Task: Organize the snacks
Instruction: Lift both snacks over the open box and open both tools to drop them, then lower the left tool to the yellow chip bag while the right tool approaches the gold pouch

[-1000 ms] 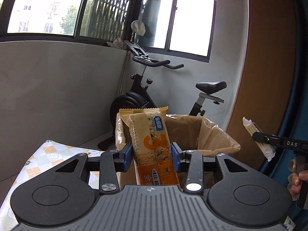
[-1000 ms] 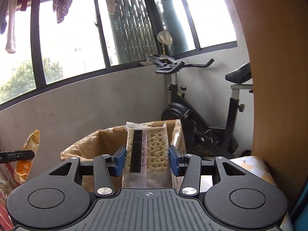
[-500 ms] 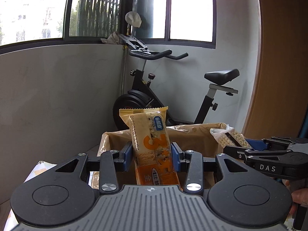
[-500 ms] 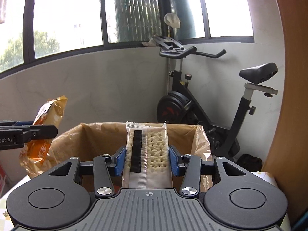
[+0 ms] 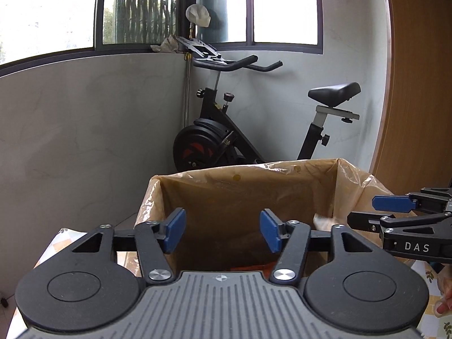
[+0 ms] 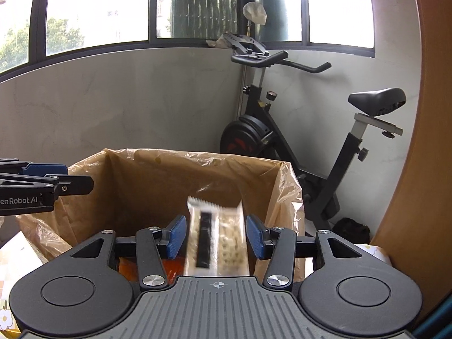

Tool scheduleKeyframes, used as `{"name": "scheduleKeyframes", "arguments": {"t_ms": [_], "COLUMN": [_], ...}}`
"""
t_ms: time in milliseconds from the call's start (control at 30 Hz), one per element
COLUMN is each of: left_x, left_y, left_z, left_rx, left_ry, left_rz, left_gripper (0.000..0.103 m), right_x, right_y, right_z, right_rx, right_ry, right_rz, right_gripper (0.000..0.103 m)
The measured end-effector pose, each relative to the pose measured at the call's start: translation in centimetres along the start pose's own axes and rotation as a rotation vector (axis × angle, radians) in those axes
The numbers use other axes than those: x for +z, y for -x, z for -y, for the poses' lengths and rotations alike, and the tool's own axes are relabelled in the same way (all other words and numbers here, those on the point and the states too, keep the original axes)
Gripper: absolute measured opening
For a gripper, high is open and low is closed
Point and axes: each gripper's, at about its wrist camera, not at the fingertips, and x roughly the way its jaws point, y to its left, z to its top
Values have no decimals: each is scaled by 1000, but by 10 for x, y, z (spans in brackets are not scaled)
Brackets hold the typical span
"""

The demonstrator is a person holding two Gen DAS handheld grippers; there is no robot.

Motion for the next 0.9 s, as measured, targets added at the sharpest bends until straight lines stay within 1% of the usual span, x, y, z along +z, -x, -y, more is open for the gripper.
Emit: {"name": "scheduleKeyframes", "arguments": {"t_ms": [33, 67, 133, 167, 200, 233, 300, 433, 567, 700, 900], "left_x": [1, 1, 0, 0, 0, -1, -2, -6, -12, -20, -43], "left_y": [2, 4, 12, 16, 20, 25, 33, 52, 71, 87, 109], "left_z": [-1, -2, -7, -8, -10, -12, -17, -28, -40, -52, -72], "left_rx": [-5, -10, -25, -31, -34, -37, -32, -20, -12, 3, 59], "left_ry": [12, 21, 34, 37, 39, 39, 42, 67, 82, 100, 179], "left_rz": [9, 15, 23, 25, 29, 35, 38, 52, 61, 67, 75], "left_gripper": [76, 79, 91, 93, 94, 95, 97, 98, 99, 99, 99], "right_x": [0, -1, -1, -1, 0, -1, -3, -9, -15, -24, -44], "right_y": [3, 9, 19, 24, 30, 35, 46, 67, 80, 94, 112], "right_z": [0, 0, 2, 4, 5, 6, 6, 8, 11, 15, 23], "right_rx": [-2, 0, 23, 36, 41, 41, 42, 54, 98, 129, 129], "right_ry": [-1, -2, -9, -16, -25, -32, -41, -46, -53, -71, -158], "right_rz": [9, 26, 64, 80, 96, 112, 139, 186, 161, 162, 186], "right_gripper": [63, 67, 78, 82, 91, 98, 103, 103, 103, 103, 103]}}
